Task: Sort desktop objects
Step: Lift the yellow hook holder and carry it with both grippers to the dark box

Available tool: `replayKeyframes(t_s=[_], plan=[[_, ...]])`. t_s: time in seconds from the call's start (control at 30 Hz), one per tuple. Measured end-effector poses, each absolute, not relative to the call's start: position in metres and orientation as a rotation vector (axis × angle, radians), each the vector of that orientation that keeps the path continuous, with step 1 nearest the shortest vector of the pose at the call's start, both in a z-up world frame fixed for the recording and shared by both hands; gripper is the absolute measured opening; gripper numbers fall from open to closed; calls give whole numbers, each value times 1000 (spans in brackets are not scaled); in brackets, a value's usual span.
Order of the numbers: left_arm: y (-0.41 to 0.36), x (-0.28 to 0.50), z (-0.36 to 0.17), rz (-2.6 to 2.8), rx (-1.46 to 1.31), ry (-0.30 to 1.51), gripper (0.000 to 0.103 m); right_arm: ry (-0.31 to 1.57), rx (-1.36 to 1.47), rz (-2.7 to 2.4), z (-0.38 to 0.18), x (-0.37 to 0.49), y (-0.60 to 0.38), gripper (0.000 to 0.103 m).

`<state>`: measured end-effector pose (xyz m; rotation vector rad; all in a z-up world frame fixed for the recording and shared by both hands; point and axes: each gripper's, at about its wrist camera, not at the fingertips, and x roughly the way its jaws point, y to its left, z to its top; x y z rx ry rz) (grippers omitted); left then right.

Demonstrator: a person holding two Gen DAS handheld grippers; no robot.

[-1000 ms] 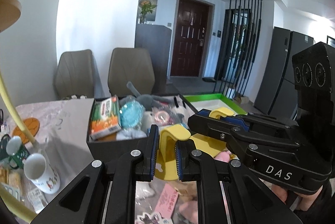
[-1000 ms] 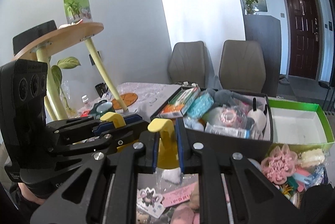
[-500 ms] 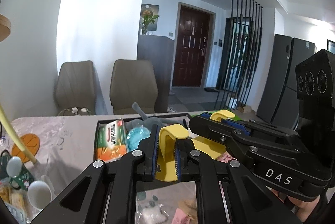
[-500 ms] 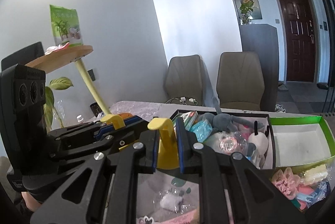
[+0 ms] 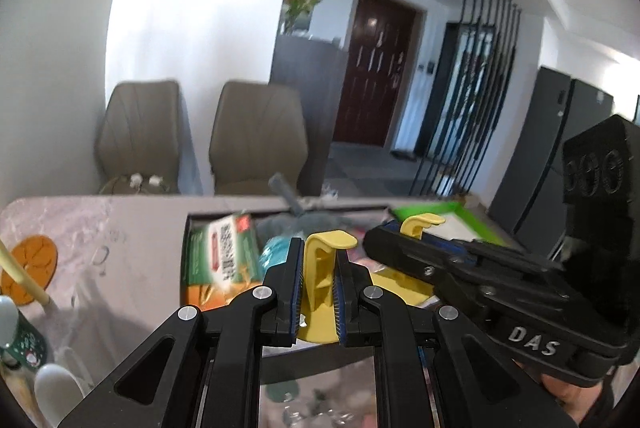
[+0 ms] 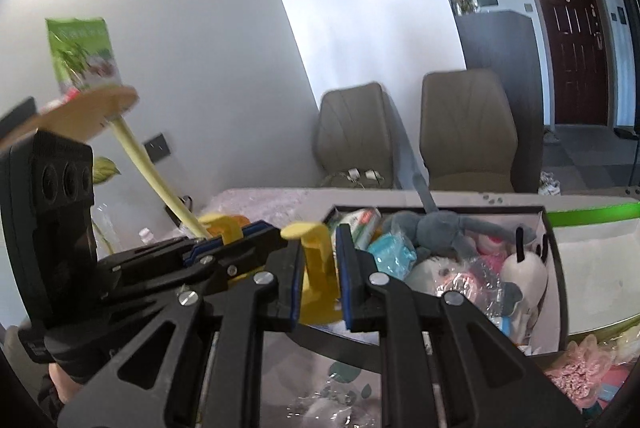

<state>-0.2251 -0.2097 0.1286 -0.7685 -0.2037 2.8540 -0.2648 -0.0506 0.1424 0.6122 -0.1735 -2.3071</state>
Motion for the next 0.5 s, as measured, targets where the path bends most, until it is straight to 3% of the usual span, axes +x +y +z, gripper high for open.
replayKeyframes(t_s=[0.5], plan=[[-219,-241,103,2824,-876,-236,12,-179,718,-2268,111,-290,-71,15]])
